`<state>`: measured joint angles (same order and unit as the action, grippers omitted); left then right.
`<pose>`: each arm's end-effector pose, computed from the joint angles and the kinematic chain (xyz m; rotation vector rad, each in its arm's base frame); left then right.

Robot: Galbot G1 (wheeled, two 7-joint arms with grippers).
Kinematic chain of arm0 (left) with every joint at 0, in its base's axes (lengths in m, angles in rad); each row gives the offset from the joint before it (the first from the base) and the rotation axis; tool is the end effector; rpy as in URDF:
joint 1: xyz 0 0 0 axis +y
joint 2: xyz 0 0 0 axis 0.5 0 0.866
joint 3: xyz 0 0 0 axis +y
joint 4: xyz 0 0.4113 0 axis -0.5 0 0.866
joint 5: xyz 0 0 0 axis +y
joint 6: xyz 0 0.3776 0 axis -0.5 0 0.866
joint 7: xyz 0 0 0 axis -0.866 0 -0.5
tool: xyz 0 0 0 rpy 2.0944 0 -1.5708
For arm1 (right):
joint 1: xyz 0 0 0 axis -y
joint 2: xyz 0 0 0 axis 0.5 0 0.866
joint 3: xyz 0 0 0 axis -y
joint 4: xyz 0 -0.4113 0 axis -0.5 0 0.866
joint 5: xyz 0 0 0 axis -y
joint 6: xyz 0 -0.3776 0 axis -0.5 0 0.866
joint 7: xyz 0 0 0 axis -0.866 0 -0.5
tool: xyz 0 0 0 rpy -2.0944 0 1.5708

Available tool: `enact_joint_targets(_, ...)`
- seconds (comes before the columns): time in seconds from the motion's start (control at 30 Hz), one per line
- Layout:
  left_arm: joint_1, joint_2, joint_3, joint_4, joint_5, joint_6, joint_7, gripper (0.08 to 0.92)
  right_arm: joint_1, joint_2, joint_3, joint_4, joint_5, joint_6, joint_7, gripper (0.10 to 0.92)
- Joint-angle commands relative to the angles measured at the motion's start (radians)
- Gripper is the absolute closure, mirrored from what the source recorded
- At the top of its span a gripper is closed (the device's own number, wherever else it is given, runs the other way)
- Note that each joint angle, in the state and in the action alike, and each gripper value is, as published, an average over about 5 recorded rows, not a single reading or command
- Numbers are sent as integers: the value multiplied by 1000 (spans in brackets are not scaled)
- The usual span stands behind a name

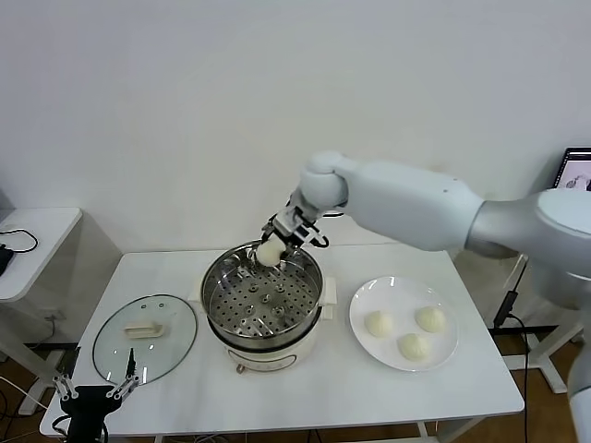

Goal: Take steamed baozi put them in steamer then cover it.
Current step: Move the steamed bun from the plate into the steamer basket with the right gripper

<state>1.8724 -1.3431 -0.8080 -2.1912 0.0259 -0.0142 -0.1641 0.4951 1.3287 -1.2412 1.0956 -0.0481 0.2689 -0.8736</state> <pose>0.0771 0.1273 -0.3302 0.3290 -2.9401 -0.5929 0.6439 0.1798 -0.0831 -1.9117 0.9430 -2.2609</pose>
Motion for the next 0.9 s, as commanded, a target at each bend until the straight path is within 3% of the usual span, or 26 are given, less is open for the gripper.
enact_joint_targets(0.03, 0, -1, -2, 2, 1, 0, 0, 177, -71, 70, -14, -138, -216, 212, 57, 499)
enact_joint_targets(0.73, -15, 7, -4, 20, 0, 1, 2, 177, -125, 126, 16, -247, -312, 310, 105, 474)
enact_joint_targets(0.9, -13, 4, -3, 17, 1, 1, 2, 177, -109, 134, 14, -244, -295, 316, 114, 385)
